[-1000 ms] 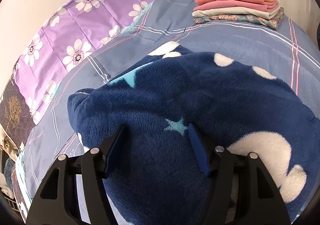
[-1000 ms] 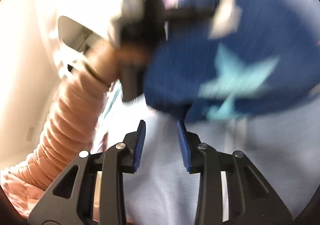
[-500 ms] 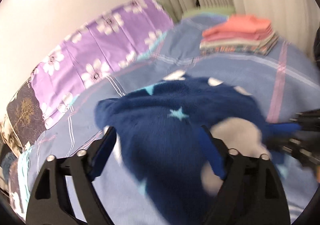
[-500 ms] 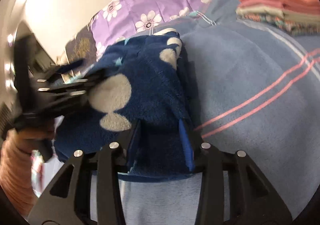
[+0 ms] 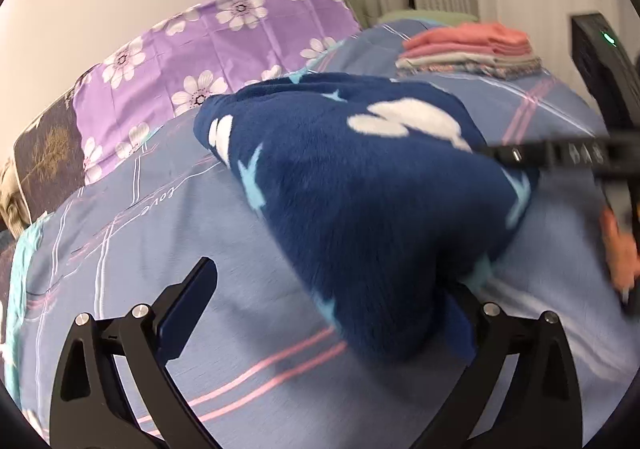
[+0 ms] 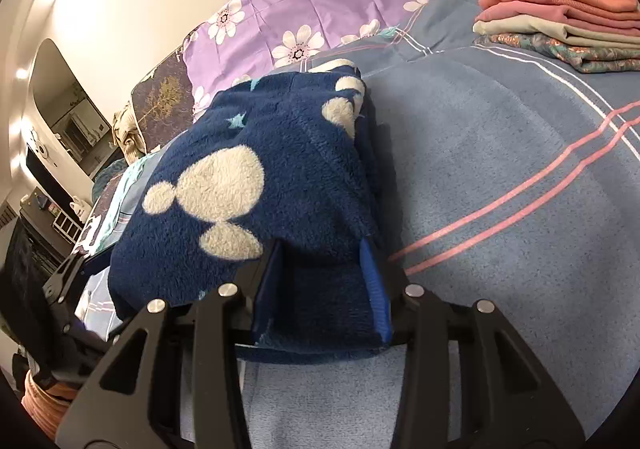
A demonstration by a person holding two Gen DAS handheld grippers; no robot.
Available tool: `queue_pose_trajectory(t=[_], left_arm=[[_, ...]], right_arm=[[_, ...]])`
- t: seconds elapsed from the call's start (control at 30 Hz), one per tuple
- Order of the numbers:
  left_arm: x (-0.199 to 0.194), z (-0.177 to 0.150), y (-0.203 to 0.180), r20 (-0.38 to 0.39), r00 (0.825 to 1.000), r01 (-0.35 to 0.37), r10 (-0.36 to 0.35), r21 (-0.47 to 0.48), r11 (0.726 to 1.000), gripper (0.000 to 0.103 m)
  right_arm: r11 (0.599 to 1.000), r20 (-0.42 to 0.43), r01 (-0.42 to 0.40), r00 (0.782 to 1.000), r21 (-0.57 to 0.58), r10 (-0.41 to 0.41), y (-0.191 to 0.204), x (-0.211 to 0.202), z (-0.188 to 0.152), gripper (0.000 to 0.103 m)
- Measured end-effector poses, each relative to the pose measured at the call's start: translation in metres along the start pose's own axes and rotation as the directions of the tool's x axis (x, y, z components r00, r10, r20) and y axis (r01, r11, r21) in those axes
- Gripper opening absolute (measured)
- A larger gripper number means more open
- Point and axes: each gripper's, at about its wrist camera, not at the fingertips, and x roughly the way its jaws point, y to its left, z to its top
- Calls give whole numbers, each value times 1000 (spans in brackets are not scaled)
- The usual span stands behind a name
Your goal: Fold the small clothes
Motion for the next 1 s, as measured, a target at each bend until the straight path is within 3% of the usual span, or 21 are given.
queue_pose_trajectory(t=[0.13, 0.2, 0.33, 0.4, 0.53, 0.73, 0.83, 1.0], left_arm=[[1, 3, -33, 24, 999, -45, 41, 161, 986, 100], [-1, -2, -37, 22, 998, -56, 53, 198, 979, 100], [-5, -11, -27, -30, 999, 28, -24, 156, 987, 100], [1, -10, -20, -27, 999, -40, 45, 144, 989, 100], [10, -1, -7, -47, 998, -49, 49, 17, 999, 100], [19, 12, -35, 30, 979, -204, 202, 113, 972, 100], [15, 10, -24, 45, 963, -267, 264, 84, 960, 100], [10, -9, -11, 1, 962, -272, 273, 80, 959, 100]], right_arm=[[1000, -1, -4, 1000, 5, 4, -1, 0, 1, 41], [1000, 0, -2, 1000, 2, 2, 0, -1, 1, 41], [1000, 1, -5, 1000, 3, 5, -1, -1, 1, 41], [1000, 2, -7, 1000, 4, 7, -1, -1, 1, 41], [1000, 4, -8, 1000, 3, 8, -1, -2, 0, 41], [1000, 4, -14, 1000, 7, 14, -2, -3, 0, 41], [1000, 3, -14, 1000, 4, 14, -1, -3, -1, 41], [999, -4, 2, 1000, -48, -3, 9, -5, -4, 41]])
